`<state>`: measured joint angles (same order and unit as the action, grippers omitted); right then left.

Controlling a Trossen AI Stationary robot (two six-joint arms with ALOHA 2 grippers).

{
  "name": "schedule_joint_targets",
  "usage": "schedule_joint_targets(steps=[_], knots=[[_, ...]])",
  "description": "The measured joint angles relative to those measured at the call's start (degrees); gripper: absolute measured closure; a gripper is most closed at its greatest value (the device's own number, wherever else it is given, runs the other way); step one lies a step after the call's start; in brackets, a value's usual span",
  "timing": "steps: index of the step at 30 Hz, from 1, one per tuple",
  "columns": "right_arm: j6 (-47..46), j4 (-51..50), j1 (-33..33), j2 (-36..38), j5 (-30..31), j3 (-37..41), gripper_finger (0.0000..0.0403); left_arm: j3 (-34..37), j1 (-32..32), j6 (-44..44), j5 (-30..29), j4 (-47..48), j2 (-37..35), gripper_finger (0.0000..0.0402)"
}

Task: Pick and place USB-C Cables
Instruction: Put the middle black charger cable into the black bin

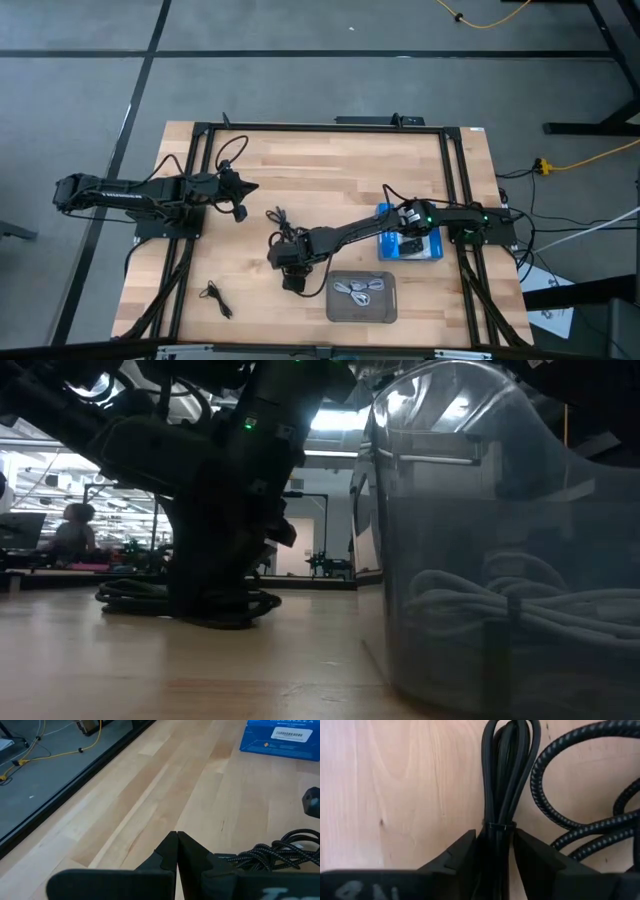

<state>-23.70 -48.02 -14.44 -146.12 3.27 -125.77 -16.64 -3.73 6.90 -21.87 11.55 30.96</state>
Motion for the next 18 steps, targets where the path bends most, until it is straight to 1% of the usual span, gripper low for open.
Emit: schedule_joint_targets(steps=[3, 5, 7, 10, 13, 15, 18], knots=[[0.17, -0.47, 0.28, -0.02, 0.61, 0.02, 0.0285, 0.0, 0.0, 0.0, -0.11, 0.0, 0.0, 0.0401], [0.22, -0.76, 0.44, -0.02, 1.23, 0.02, 0.0318, 0.0, 0.0, -0.01, -0.13, 0.0, 0.0, 0.0401], [0.65, -1.52, 0.74, -0.02, 1.17, -0.64, 0.0363, 0.0, 0.0, -0.02, -0.13, 0.0, 0.0, 0.0401], [4.3, -5.73, 0.95, -0.52, 1.49, -3.81, 0.0367, 0.0, 0.0, -0.02, -0.17, 0.0, 0.0, 0.0401], [6.5, -14.59, 1.01, -0.88, 3.02, -8.85, 0.0367, 0.0, 0.0, -0.04, -0.22, 0.0, 0.0, 0.0401], [7.46, -15.67, 1.01, 3.17, 4.33, -6.31, 0.0367, 0.0, 0.0, -0.1, -0.26, 0.0, 0.0, 0.0401], [5.79, -21.41, 1.01, 7.95, 5.97, -5.74, 0.0367, -0.02, 0.0, -0.17, -0.26, 0.07, 0.03, 0.0401]])
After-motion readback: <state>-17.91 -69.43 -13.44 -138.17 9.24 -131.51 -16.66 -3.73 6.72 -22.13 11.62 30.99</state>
